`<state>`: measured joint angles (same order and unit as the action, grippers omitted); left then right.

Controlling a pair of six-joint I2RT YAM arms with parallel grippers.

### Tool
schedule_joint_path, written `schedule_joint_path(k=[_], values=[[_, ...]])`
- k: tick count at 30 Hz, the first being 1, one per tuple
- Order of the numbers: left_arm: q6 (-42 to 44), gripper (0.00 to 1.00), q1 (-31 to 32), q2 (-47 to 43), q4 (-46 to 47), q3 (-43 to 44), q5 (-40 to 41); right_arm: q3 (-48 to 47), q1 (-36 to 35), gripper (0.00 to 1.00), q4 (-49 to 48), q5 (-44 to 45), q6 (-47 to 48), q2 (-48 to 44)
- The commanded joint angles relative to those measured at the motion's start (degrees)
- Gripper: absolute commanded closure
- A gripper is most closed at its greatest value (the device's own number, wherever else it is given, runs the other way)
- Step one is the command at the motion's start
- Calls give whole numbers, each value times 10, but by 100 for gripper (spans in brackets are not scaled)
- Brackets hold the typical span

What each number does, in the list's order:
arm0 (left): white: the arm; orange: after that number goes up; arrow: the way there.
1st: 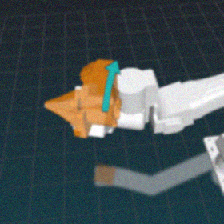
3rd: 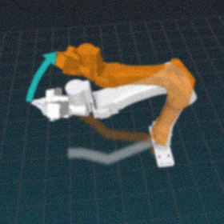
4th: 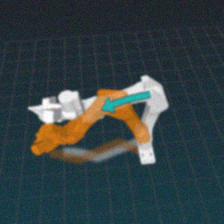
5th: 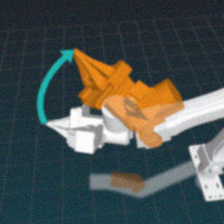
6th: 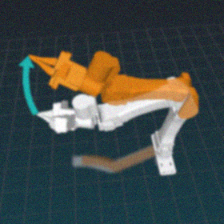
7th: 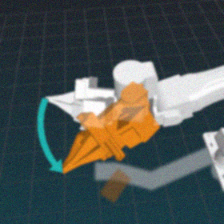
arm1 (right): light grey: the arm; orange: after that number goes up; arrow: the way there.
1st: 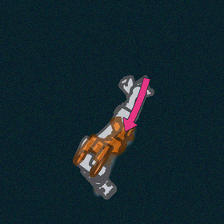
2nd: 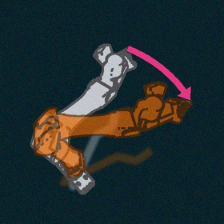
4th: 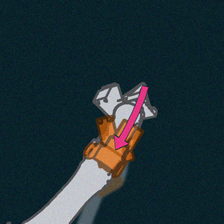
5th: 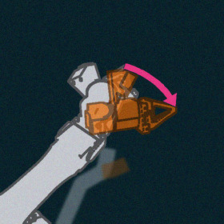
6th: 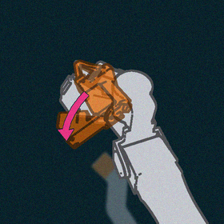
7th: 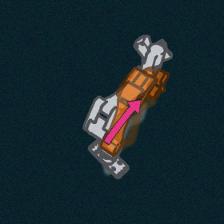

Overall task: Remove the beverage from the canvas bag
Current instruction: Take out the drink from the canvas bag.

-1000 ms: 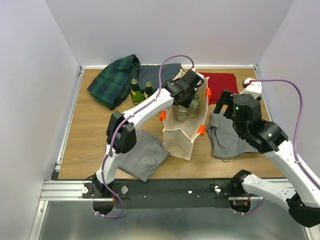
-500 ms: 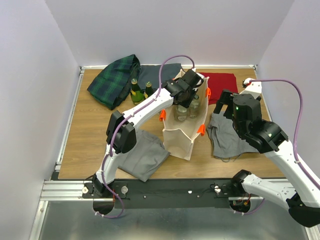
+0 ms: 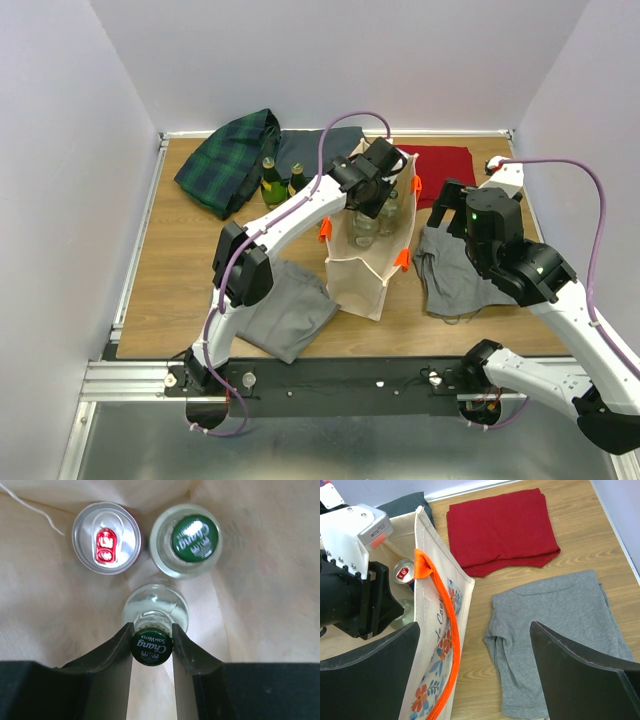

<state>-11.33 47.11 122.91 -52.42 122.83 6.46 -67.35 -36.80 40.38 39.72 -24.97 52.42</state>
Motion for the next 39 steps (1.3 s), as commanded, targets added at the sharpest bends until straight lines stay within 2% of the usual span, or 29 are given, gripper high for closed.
schedule_joint_path(k=[1,39], values=[[10,100,1,-38,-4,47,-20,7,-3,0,0,20,-3,-7],[18,100,1,-100,-27,77,-55,5,-3,0,-5,13,-2,-6]])
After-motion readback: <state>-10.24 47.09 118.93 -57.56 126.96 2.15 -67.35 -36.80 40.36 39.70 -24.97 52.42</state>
